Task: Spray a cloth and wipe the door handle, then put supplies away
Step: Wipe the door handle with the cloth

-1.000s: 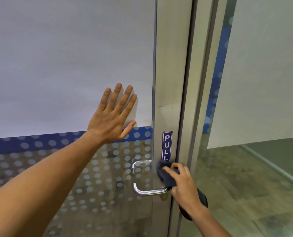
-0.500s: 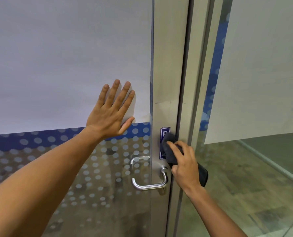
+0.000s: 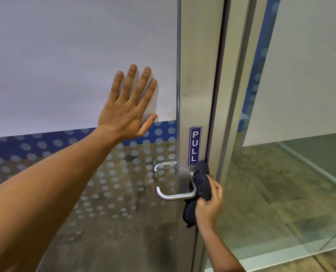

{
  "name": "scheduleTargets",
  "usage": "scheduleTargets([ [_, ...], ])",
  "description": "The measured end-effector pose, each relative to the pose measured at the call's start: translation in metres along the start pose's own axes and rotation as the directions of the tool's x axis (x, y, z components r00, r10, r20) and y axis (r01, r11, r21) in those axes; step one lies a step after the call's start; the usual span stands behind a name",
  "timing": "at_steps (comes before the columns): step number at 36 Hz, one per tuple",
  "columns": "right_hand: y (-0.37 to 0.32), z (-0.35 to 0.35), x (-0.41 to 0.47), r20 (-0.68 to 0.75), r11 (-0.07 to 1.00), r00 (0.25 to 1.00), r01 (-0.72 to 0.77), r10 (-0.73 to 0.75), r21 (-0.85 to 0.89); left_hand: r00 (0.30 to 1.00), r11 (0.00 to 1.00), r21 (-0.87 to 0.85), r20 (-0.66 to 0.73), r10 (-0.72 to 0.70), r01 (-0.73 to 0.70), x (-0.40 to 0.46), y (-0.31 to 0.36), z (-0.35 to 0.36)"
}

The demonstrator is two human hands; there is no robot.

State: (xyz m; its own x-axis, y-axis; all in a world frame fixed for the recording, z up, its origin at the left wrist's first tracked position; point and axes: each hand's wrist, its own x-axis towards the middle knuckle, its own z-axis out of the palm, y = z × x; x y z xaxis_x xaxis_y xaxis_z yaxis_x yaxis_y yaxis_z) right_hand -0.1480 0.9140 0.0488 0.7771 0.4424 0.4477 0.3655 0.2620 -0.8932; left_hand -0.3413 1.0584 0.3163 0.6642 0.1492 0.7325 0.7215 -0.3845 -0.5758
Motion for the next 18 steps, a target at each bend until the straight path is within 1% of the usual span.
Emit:
scheduleTargets([
  [2,0.0,0.009,-0.005,-0.106,0.995,0.991,-0.078,0.085,0.069,1.0,1.0,0.002,-0.01,0.005,-0.005,0.0,0.0,0.001],
  [3,-0.001,0.015,-0.007,-0.159,0.984,0.975,-0.139,0.157,0.114,1.0,1.0,0.003,-0.01,0.004,-0.004,-0.001,0.0,0.001],
  [5,-0.006,0.03,-0.014,-0.247,0.935,0.91,-0.282,0.332,0.217,1.0,1.0,-0.001,-0.005,-0.004,0.004,-0.001,0.0,0.0],
  [6,-0.01,0.038,-0.019,-0.282,0.903,0.87,-0.329,0.404,0.277,1.0,1.0,-0.003,-0.004,-0.006,0.006,-0.001,0.0,0.0],
  [8,-0.018,0.05,-0.026,-0.32,0.833,0.795,-0.377,0.516,0.405,1.0,1.0,0.004,-0.006,-0.002,0.002,-0.001,0.0,0.0],
  [10,-0.022,0.056,-0.027,-0.286,0.731,0.718,-0.437,0.634,0.524,1.0,1.0,0.012,-0.01,0.003,-0.003,-0.001,0.0,0.001],
  [12,-0.021,0.058,-0.028,-0.224,0.62,0.638,-0.504,0.736,0.602,1.0,1.0,0.013,-0.013,0.007,-0.007,0.0,0.0,0.002],
  [15,-0.025,0.057,-0.034,-0.063,0.432,0.525,-0.618,0.849,0.657,1.0,1.0,0.009,-0.009,0.001,-0.001,0.0,-0.001,0.002],
  [16,-0.027,0.056,-0.038,0.007,0.366,0.494,-0.654,0.87,0.663,1.0,1.0,0.007,-0.001,0.0,0.0,0.0,-0.001,0.002],
  [17,-0.028,0.055,-0.041,0.073,0.318,0.479,-0.681,0.875,0.659,1.0,1.0,0.008,0.006,0.0,0.0,0.0,0.0,0.002],
  [18,-0.029,0.054,-0.043,0.124,0.294,0.477,-0.705,0.87,0.646,1.0,1.0,0.009,0.011,0.0,0.0,0.0,0.0,0.002],
])
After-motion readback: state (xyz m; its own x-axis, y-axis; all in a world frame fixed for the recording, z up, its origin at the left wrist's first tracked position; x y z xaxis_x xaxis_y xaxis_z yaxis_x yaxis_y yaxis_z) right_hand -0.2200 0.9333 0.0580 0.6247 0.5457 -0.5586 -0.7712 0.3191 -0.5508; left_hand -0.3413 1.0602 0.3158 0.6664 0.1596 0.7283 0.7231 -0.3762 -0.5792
